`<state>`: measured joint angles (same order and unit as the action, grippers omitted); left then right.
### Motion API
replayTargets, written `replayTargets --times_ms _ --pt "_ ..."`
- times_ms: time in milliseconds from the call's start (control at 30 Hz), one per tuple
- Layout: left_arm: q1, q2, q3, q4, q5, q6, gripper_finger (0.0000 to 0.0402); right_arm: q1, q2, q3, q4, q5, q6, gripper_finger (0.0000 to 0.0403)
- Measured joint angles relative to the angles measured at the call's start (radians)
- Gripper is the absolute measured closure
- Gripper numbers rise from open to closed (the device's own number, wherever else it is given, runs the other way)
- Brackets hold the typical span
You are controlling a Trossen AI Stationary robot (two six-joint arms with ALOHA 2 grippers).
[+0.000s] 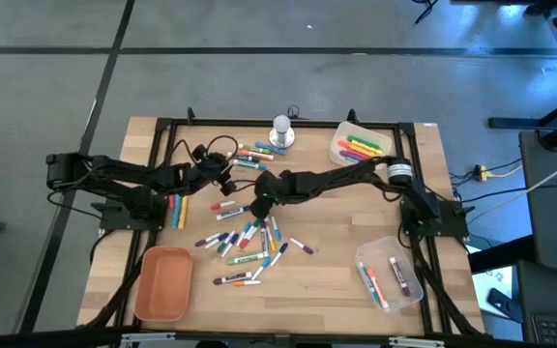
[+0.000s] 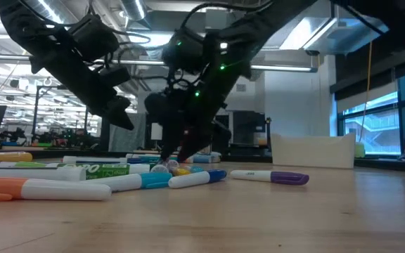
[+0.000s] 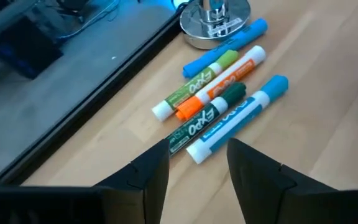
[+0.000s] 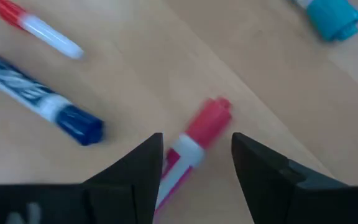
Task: Pick & Place Markers
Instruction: Put the medium pink marker pen into the transparent bin
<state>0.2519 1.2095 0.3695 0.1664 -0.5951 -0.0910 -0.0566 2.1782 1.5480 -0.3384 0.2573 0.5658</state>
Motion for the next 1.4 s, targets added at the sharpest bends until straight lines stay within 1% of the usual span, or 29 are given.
replayTargets --times_ms 167,267,333,400,500,533,567,733,800,900,967,1067,1133,1233,1333,1400 --pt "0.0 0.0 0.0 -0.003 0.012 0.0 0.0245 0.0 0.056 0.093 -0.142 -0.014 -0.035 0.0212" --pt "0.0 0.0 0.0 -0.011 0.012 0.0 0.0245 0.0 0.072 0.12 -0.213 -0.024 -0.07 0.0223" --pt "0.0 0.0 0.0 -0.015 0.013 0.0 0.0245 0.0 0.071 0.121 -0.26 -0.027 -0.079 0.0242" --pt "0.0 0.0 0.0 -0.014 0.013 0.0 0.0245 0.0 0.071 0.121 -0.297 -0.035 -0.086 0.0271" --pt "0.0 0.0 0.0 -0.014 0.013 0.0 0.0245 -0.001 0.071 0.119 -0.328 -0.103 -0.118 0.0328" --pt "0.0 0.0 0.0 -0.015 0.013 0.0 0.0245 -0.003 0.072 0.119 -0.332 -0.131 -0.131 0.034" --pt "0.0 0.0 0.0 -0.014 0.013 0.0 0.0245 -0.005 0.072 0.118 -0.335 -0.149 -0.139 0.034" --pt "0.0 0.0 0.0 -0.015 0.013 0.0 0.0245 -0.006 0.04 0.117 -0.391 -0.16 -0.182 0.0339" --pt "0.0 0.0 0.0 -0.015 0.013 0.0 0.0245 0.005 0.009 0.109 -0.485 -0.172 -0.182 0.0339" --pt "0.0 0.0 0.0 -0.025 0.013 0.0 0.0245 0.048 -0.048 0.102 -0.616 -0.136 -0.171 0.0339" --pt "0.0 0.0 0.0 -0.038 0.013 0.0 0.0245 0.082 -0.103 0.103 -0.711 -0.075 -0.13 0.0339" --pt "0.0 0.0 0.0 -0.064 0.013 -0.005 0.0245 0.142 -0.183 0.109 -0.846 0.035 -0.026 0.0339" --pt "0.0 0.0 0.0 -0.078 0.015 -0.025 0.0245 0.188 -0.221 0.107 -0.951 0.072 0.066 0.034" --pt "-0.001 0.0 0.0 -0.096 0.039 -0.058 0.0245 0.274 -0.288 0.109 -1.088 0.072 0.22 0.0339" --pt "-0.001 0.0 0.0 -0.109 0.099 -0.079 0.0245 0.371 -0.337 0.109 -1.225 0.051 0.404 0.0339" --pt "-0.001 0.0 0.0 -0.111 0.141 -0.079 0.0245 0.439 -0.361 0.102 -1.232 0.039 0.51 0.0339"
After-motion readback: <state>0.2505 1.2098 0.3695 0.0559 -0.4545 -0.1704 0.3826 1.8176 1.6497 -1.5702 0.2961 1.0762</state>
